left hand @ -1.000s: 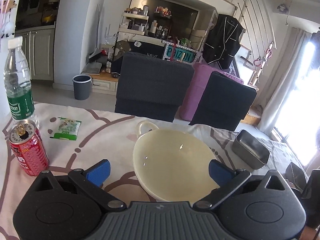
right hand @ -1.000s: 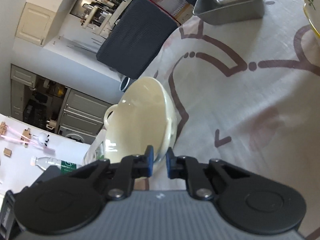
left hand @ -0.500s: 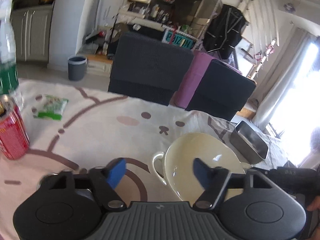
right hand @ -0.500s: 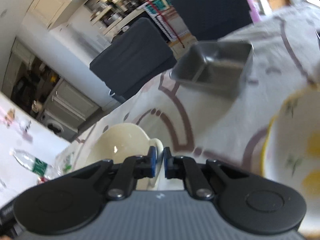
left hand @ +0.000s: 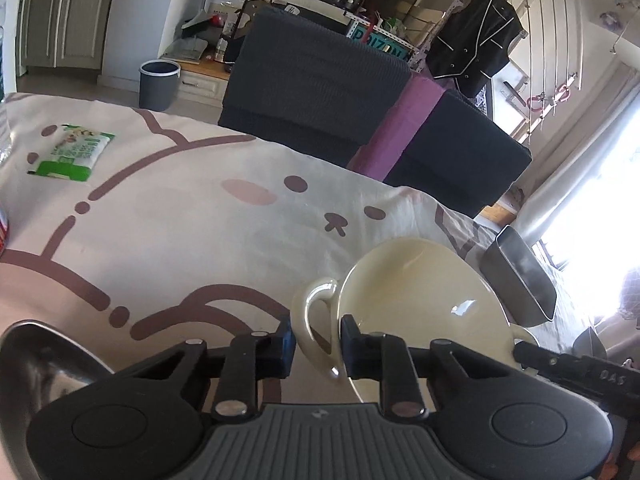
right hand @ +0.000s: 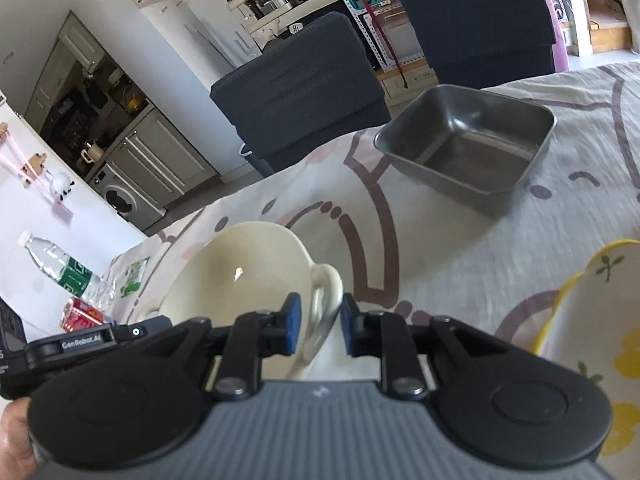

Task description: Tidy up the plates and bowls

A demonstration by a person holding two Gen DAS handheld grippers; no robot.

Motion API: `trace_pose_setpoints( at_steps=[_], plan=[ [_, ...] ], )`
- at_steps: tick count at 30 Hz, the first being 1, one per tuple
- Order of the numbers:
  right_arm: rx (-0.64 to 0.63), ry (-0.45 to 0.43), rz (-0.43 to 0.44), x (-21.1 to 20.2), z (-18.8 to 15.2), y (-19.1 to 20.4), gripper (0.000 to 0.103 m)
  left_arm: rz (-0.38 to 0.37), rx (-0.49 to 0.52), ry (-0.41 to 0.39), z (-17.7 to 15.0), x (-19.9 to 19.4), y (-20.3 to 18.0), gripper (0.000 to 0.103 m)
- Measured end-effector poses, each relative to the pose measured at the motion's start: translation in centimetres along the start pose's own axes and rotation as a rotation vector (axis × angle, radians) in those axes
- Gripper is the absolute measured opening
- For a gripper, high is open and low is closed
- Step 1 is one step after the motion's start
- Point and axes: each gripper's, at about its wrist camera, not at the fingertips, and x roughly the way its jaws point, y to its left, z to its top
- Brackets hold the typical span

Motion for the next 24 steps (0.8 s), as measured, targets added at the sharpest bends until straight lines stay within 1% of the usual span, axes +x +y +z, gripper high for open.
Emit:
trace_pose_setpoints(
  at_steps=[2,5,7,10,11,12,14,15,18,24],
  plan=[
    [-0.002,0.001,-0.017,0.5,-0.2,0.0,0.027,-0.004,-0.009,0.005,0.1,0.3,0.1,0.025],
    [0.009,0.003,-0.008,0.5,-0.8,-0.2,0.025,-0.023,-0.037,0.011,0.2,0.9,0.4,0.025],
    [0.012,-0.004,-0.002,0.6,-0.9,-0.1,0.02,-0.035,-0.047,0.006,0.2,1.0,0.6,0.025],
    [0.008,-0.012,-0.005,0.8,-0.8,0.0,0.02,-0.02,-0.002,-0.013,0.0,0.8,0.0,0.025],
    [-0.013,-0.021,-0.018,0.8,-0.9,0.3,0.021,-0.009,0.018,-0.016,-0.1,0.7,-0.3,0.025],
    [-0.07,-0.037,-0.049,0.8,-1.1,0.9,0.023,0.004,0.035,-0.016,-0.2,0.6,-0.7,0.025],
    [-0.226,-0.068,-0.135,0.6,-1.8,2.8,0.026,0.026,0.059,-0.022,-0.3,0.2,-1.2,0.026],
    [-0.253,-0.074,-0.152,0.5,-2.0,3.2,0.027,0.031,0.063,-0.025,-0.3,-0.1,-1.3,0.026],
    [-0.22,-0.065,-0.127,-0.1,-1.8,2.9,0.026,0.045,0.096,-0.047,-0.4,-1.2,-2.2,0.026],
    [-0.252,-0.102,-0.113,-3.1,-1.5,3.8,0.027,0.037,0.128,-0.103,-0.4,-5.0,-4.6,0.026]
  ],
)
